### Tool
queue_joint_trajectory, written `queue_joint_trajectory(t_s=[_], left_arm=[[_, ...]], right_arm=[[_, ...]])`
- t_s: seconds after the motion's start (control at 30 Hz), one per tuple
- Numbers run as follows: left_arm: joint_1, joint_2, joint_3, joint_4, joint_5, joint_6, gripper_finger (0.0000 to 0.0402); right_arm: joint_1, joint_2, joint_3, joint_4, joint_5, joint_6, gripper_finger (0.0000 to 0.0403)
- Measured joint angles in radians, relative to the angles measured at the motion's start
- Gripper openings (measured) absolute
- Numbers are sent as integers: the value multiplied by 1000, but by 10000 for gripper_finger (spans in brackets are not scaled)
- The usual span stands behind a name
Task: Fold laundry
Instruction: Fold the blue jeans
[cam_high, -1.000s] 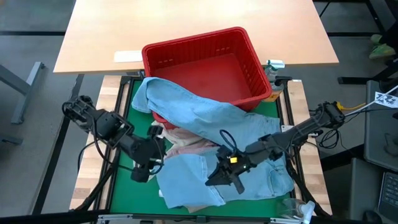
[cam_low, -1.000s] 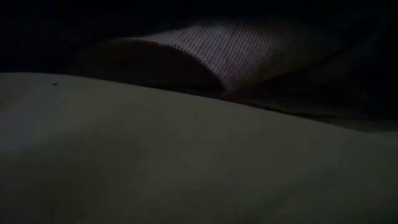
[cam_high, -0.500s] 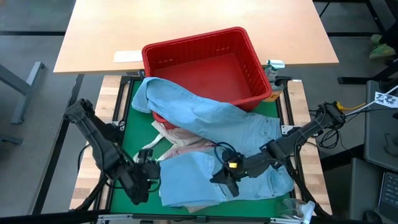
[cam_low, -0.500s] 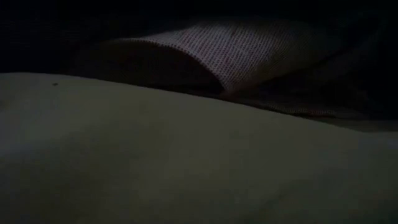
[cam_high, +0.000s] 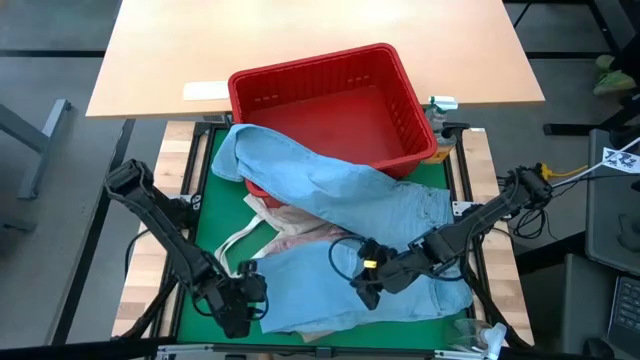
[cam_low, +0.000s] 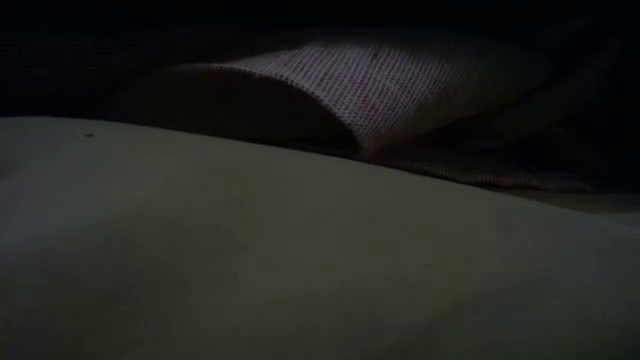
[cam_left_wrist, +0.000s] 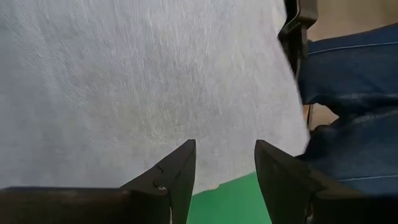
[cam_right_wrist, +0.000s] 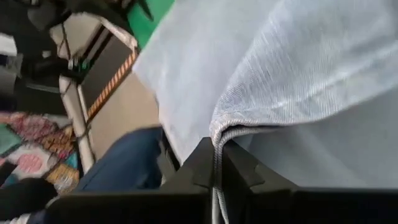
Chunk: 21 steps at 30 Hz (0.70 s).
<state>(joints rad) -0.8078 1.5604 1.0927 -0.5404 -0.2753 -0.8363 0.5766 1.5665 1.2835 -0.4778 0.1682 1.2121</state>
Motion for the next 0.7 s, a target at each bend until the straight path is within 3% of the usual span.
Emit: queue_joint_trajectory(t_s=[0.17, 0.4, 0.5, 0.7], left_arm=[[-6, 0, -92, 132, 7, 0, 146], [-39, 0, -160, 212, 12, 0, 134], [-51, 0, -161, 213, 25, 0, 133], [-51, -1, -161, 212, 170, -28, 133]], right_arm=[[0, 15, 0, -15, -93, 22, 19], [6, 15, -1, 8, -82, 69, 14], [6, 9, -1, 123, -93, 69, 14], [8, 8, 0, 350, -140, 73, 14]])
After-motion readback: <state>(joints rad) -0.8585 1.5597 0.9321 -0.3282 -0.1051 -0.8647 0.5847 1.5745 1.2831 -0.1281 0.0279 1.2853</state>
